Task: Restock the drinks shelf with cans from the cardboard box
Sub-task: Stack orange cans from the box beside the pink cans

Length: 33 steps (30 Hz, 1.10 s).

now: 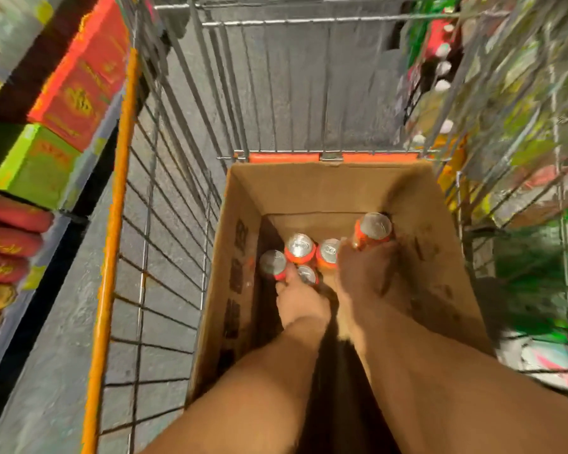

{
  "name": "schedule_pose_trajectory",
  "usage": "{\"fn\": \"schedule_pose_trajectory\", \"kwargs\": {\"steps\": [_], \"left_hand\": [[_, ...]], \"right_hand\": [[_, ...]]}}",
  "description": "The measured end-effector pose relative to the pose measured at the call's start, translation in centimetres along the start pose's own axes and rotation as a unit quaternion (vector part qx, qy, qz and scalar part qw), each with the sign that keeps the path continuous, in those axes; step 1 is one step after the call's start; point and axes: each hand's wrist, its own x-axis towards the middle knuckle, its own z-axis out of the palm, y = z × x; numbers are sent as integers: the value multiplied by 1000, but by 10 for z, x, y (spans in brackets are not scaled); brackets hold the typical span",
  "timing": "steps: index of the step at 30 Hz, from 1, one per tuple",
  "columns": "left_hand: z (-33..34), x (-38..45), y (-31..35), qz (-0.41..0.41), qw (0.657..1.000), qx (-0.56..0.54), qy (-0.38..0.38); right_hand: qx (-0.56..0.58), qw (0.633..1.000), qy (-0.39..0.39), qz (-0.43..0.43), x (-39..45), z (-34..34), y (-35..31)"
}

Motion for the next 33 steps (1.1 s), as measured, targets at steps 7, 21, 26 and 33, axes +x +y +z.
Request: {"fn": "schedule_pose_trajectory", "kwargs": {"steps": [7, 21, 26, 33], "left_hand": [[7, 9, -5, -2, 999, -6, 36], [-55, -48, 13, 47, 998, 9, 31], [-109, -94, 45, 197, 979, -34, 27], [-208, -142, 110, 336, 939, -77, 10]], "right_hand": [[94, 995, 13, 20, 6, 8, -4], [85, 995, 34, -33, -51, -40, -18], [104, 988, 46, -104, -96, -92, -44], [150, 963, 200, -99, -174, -192, -100]]}}
